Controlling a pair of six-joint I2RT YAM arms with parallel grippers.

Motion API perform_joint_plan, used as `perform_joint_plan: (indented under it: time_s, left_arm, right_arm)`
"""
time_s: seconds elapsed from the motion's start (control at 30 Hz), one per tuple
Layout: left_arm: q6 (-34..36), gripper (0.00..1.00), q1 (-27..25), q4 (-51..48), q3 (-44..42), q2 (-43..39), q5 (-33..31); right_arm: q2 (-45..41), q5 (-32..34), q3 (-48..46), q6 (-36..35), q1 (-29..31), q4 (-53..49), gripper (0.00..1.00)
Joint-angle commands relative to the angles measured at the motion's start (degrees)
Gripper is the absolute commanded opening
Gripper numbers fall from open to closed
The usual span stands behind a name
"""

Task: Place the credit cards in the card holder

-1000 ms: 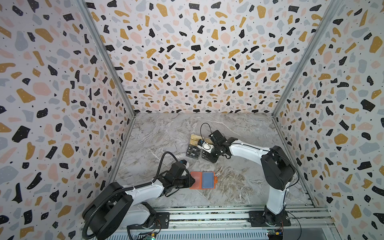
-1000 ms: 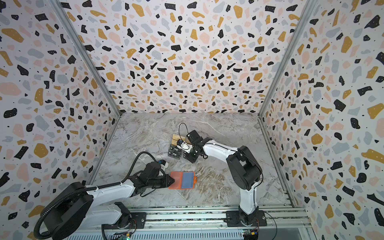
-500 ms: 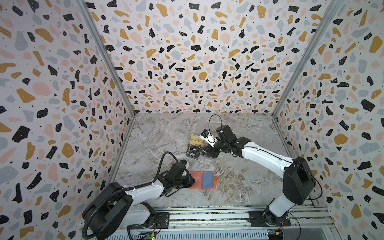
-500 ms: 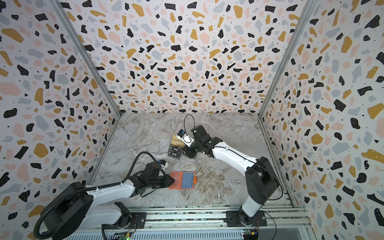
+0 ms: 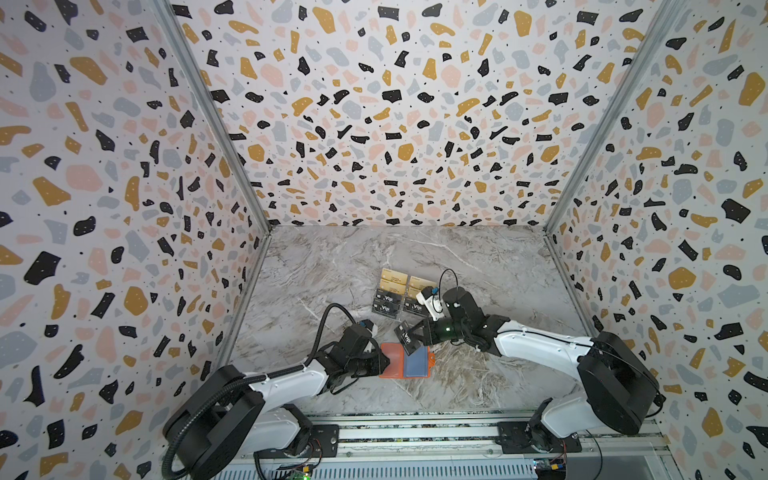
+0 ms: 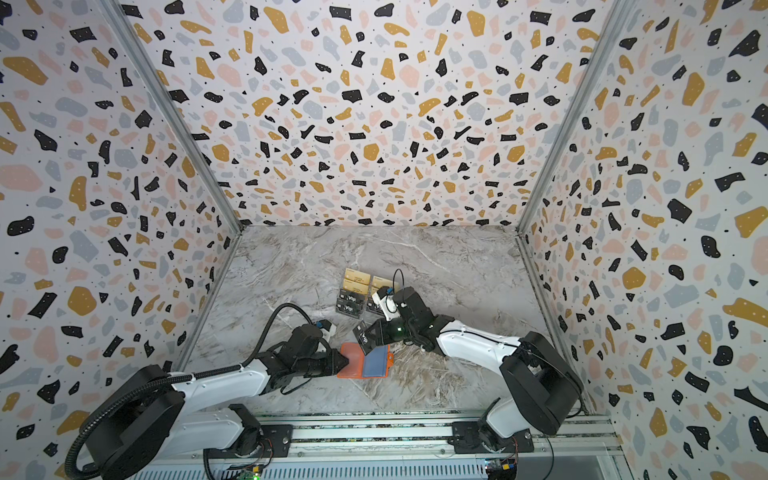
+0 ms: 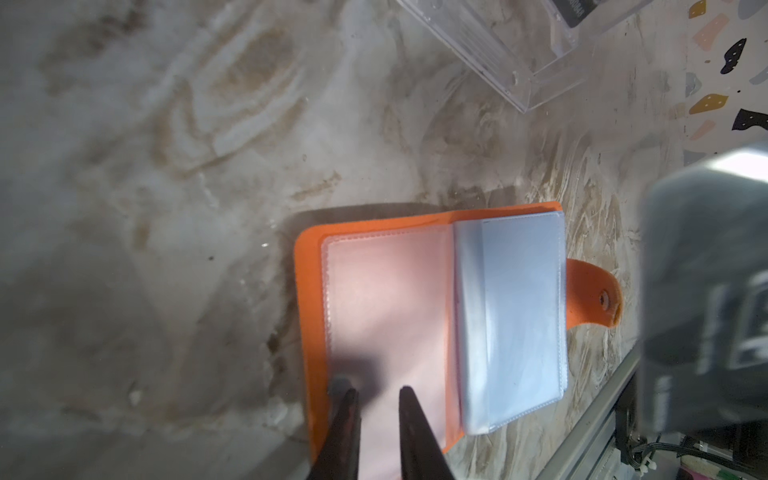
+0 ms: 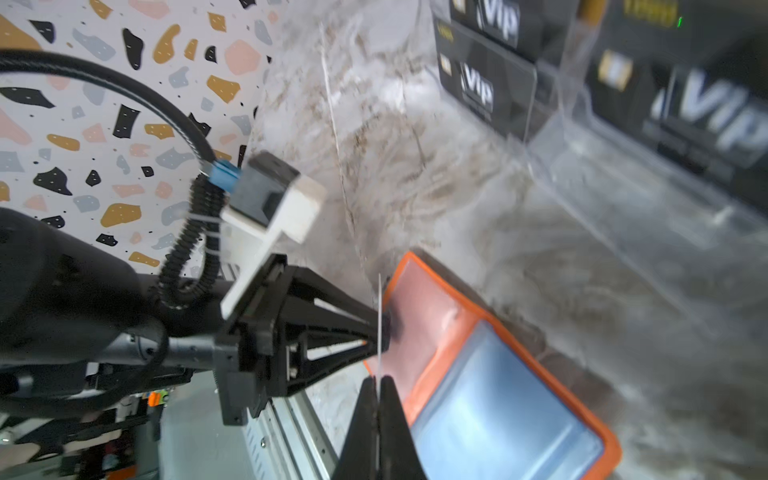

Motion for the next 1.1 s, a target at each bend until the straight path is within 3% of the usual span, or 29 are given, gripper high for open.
perform_joint_plan:
  time_s: [0.0, 0.63, 1.07]
  left_arm:
    - [0.52, 0.21, -0.26, -2.19, -0.03, -0.58, -1.0]
    - [0.44, 0.21, -0.44, -2.38, -0.77, -1.7, -1.27]
    - [0.15, 0.2, -0.7, -1.97, -1.1, -1.52, -1.09]
  right_arm:
    - [-1.64, 1.96, -4.18, 11.65, 0.87, 7.26, 0.0]
    - [1.4, 1.29, -8.91, 18.11, 1.86, 10.93, 0.0]
    - [3.02, -0.31, -9.83, 17.95, 1.94, 13.13, 0.0]
